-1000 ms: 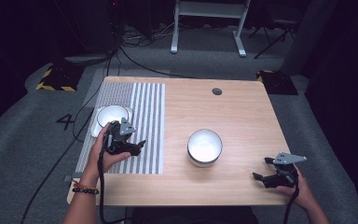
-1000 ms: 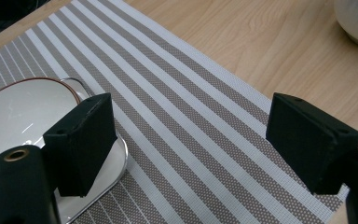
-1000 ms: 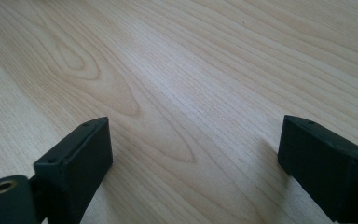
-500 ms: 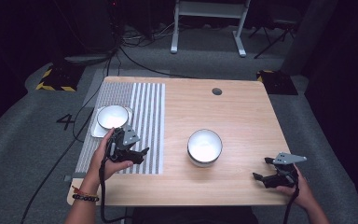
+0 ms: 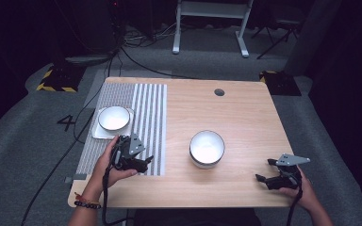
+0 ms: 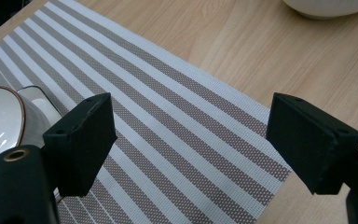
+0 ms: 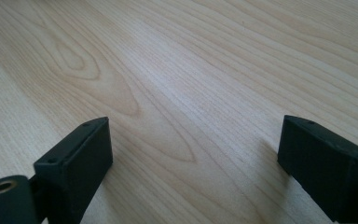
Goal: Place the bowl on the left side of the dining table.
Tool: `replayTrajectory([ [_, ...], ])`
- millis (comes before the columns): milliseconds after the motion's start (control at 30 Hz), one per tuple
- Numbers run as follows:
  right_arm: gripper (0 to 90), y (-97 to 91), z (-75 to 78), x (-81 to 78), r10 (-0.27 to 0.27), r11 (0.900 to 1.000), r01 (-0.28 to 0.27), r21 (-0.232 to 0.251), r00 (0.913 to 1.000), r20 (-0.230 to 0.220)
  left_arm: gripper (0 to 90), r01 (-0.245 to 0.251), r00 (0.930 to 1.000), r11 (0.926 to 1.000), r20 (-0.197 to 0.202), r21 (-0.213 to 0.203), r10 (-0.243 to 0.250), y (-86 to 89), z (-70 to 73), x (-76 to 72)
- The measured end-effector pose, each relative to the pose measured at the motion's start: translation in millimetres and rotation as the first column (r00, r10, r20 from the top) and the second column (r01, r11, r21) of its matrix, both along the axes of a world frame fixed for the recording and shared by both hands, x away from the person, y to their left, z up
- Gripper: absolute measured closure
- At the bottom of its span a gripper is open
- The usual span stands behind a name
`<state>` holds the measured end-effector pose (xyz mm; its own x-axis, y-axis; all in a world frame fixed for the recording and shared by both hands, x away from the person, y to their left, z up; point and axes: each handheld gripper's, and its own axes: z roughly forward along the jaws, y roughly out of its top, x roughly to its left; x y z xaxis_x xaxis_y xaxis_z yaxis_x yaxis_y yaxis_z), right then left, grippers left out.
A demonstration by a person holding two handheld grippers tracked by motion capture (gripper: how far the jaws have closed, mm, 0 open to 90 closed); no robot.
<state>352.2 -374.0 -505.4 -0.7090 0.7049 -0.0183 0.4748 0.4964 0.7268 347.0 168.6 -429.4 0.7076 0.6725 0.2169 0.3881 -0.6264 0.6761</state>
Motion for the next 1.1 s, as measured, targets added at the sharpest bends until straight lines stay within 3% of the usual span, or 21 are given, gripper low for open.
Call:
replayTrajectory([
  [600,10.1,0.0,0.0,0.0,0.0,1.0,0.0,0.0,1.0,0.0,15.8,-0.001,0.9999,0.999,-0.017,0.044,0.002,0.4,-14.9,-7.8],
  [933,10.2,0.0,0.1,-0.4,-0.002,1.0,0.002,0.001,1.0,-0.003,15.8,0.004,0.9986,0.9989,-0.054,0.048,-0.001,0.0,-28.5,-13.4],
  [1100,10.1,0.0,0.1,-0.4,-0.002,1.0,0.002,0.0,1.0,-0.003,15.9,0.011,0.9969,0.9972,-0.079,0.074,-0.005,-1.0,-34.3,-16.5],
])
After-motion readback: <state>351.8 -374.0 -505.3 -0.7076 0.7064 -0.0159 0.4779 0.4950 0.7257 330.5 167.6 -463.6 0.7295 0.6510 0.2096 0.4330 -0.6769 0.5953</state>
